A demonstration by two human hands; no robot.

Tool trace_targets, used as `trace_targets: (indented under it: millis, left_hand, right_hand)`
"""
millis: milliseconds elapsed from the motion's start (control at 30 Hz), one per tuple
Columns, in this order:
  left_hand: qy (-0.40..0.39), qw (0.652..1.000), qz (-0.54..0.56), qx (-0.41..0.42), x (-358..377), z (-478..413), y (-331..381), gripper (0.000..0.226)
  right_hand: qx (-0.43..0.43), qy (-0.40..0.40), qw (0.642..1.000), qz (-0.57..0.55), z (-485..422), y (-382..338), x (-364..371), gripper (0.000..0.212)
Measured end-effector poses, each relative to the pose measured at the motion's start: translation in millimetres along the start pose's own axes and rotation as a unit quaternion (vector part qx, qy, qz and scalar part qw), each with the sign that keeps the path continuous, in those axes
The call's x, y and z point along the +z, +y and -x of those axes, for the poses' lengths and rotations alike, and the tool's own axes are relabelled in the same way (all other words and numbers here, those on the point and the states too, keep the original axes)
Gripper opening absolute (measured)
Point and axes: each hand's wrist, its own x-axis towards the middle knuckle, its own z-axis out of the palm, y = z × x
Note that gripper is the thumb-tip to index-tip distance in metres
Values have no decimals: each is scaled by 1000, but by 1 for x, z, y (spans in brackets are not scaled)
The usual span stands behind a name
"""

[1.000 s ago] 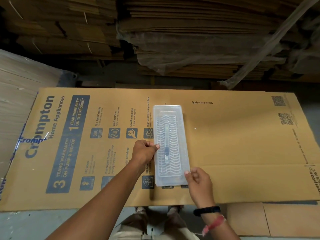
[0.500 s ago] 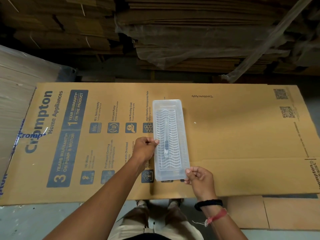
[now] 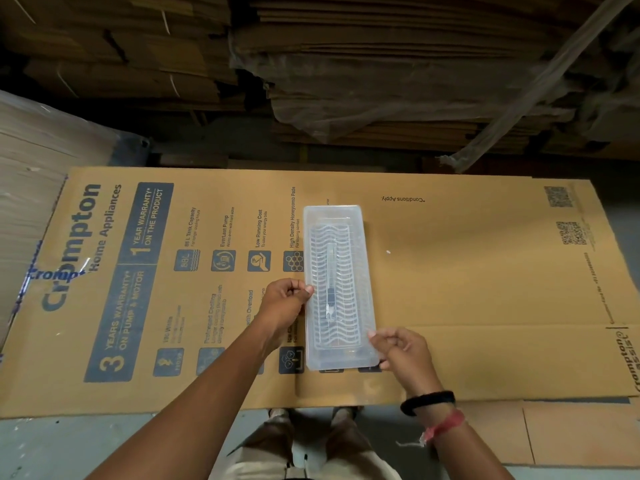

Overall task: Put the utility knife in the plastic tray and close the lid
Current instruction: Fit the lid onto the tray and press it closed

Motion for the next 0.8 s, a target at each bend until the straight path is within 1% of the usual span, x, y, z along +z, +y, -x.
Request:
trace_targets:
  millis: [100, 200, 267, 333, 367, 400, 533, 567, 667, 800]
  left_hand:
    - [-11, 1000, 13, 3, -4, -4, 8, 6]
    - [11, 1000, 14, 26, -1, -18, 31, 23]
    - [44, 998, 9, 43, 4, -34, 54, 22]
    - [75, 996, 1, 55, 10, -53, 77, 24]
    - [88, 995, -4, 55, 13, -62, 87, 25]
    - [101, 994, -9, 50, 15, -71, 94, 26]
    - [119, 993, -18, 7, 19, -92, 108, 27]
    - [120, 993, -18, -2, 19, -95, 108, 26]
    - [117, 993, -6, -20, 18, -99, 106, 23]
    - [134, 991, -15, -15, 18, -103, 106, 26]
  right_hand:
    - [-34, 23, 999, -11, -22, -34, -2, 16]
    - [-69, 35, 996, -34, -56, -72, 10, 11]
    - [-92, 45, 994, -33, -84, -96, 23, 15]
    - [-104, 60, 993, -13, -109, -114, 37, 11]
    - [-104, 66, 992, -2, -119, -121, 44, 8]
    - [-102, 72, 992, 5, -125, -128, 49, 10]
    - [-68, 93, 993, -24, -142, -137, 61, 31]
    - [-56, 92, 993, -38, -146, -136, 62, 31]
    - [-26, 70, 995, -72, -155, -133, 62, 19]
    - [-28, 76, 994, -67, -157, -133, 63, 24]
